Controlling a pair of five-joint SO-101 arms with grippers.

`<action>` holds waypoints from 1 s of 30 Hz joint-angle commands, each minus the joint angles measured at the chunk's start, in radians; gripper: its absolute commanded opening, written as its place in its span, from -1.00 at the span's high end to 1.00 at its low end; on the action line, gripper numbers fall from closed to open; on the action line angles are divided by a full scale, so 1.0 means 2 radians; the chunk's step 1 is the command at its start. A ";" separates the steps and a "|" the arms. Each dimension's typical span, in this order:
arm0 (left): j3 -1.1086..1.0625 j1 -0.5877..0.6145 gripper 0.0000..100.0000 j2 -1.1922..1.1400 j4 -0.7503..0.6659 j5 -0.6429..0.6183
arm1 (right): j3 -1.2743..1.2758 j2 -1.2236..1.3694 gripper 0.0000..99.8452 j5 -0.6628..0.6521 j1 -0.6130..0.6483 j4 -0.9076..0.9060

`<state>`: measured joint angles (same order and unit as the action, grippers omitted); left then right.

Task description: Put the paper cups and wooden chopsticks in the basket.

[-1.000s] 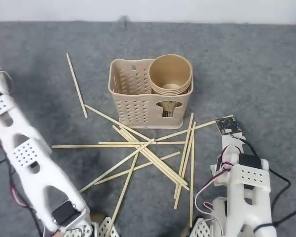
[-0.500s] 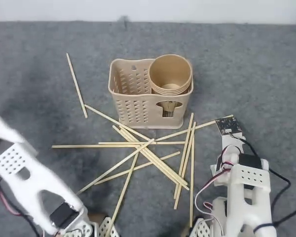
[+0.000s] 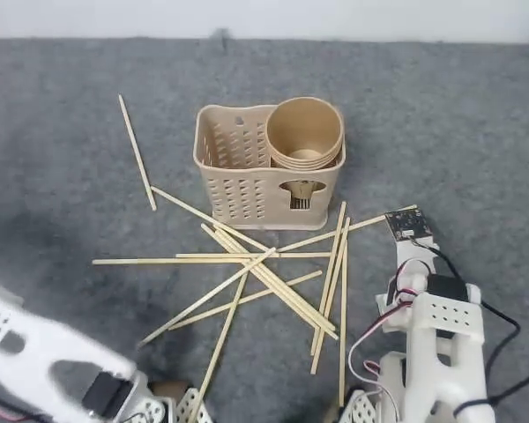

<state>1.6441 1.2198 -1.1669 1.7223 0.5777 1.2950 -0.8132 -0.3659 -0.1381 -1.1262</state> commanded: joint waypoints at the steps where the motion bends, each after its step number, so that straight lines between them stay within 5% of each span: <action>1: 0.009 0.025 0.97 0.041 0.018 0.005 | -0.003 -0.010 0.98 -0.004 -0.003 0.004; 9: -0.158 0.052 0.97 0.101 0.019 0.064 | -0.003 -0.010 0.98 -0.004 -0.002 0.005; 21: -0.554 0.042 0.97 0.396 0.015 0.094 | -0.003 -0.010 0.98 -0.004 -0.002 0.005; 30: -0.624 0.025 0.97 0.453 0.006 0.095 | -0.003 -0.010 0.98 -0.005 -0.002 0.004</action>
<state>0.3982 1.2858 -0.3399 1.7223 0.7541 1.2950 -0.8132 -0.3659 -0.1381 -1.1262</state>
